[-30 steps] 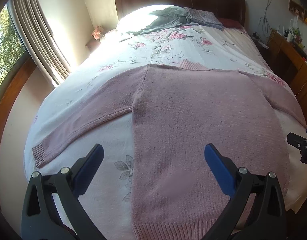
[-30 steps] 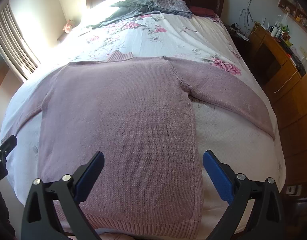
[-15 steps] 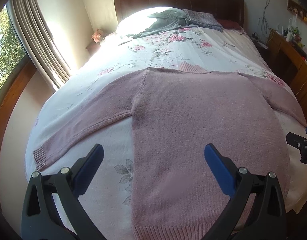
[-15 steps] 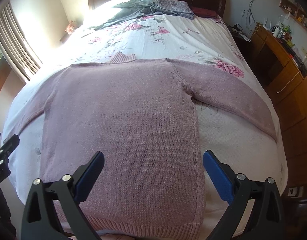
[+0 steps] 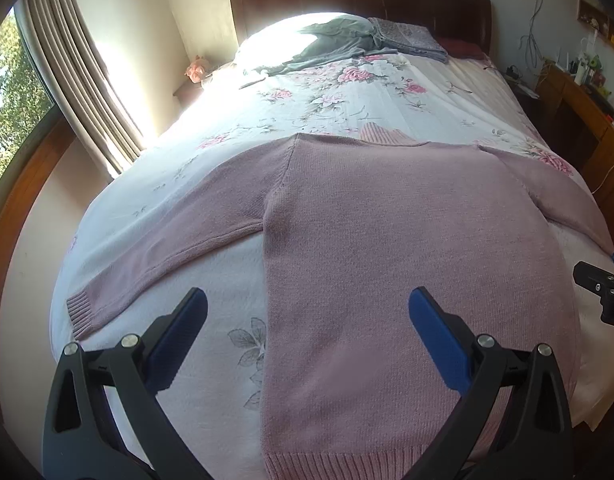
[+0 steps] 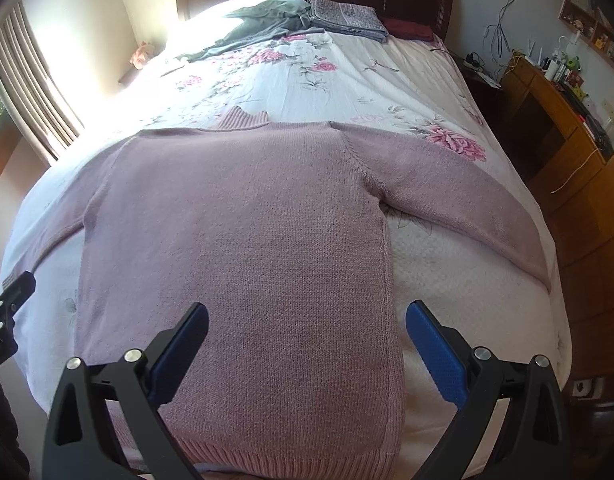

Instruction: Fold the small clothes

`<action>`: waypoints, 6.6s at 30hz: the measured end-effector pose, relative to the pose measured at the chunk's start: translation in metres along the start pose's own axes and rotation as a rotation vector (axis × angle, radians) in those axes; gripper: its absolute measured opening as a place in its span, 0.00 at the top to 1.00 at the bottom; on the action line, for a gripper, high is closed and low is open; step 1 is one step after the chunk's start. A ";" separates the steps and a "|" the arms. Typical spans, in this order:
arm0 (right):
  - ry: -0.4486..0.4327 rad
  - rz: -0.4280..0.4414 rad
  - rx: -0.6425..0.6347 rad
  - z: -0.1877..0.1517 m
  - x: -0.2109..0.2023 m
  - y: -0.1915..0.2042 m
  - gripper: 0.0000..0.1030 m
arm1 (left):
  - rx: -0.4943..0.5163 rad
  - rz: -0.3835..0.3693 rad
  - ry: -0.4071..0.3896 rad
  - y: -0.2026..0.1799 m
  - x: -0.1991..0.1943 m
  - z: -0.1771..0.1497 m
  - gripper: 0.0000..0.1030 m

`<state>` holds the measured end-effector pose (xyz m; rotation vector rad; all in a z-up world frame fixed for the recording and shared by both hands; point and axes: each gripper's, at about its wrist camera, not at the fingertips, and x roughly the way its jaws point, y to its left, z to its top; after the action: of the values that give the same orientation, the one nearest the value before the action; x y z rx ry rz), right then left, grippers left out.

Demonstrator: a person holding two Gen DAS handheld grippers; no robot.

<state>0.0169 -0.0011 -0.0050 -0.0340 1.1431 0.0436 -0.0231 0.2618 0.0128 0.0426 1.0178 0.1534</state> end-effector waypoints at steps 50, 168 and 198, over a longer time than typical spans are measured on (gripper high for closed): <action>0.066 0.096 0.209 -0.004 0.044 -0.081 0.04 | -0.023 -0.005 0.023 -0.013 0.021 0.001 0.03; 0.200 0.298 0.210 0.107 0.207 -0.137 0.57 | -0.309 -0.125 0.018 -0.042 0.190 0.120 0.54; 0.168 0.214 0.127 0.105 0.182 -0.085 0.49 | -0.285 -0.095 0.090 -0.006 0.209 0.101 0.40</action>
<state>0.1920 -0.0781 -0.1270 0.2010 1.3117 0.1610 0.1716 0.2904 -0.1113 -0.2739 1.0774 0.2134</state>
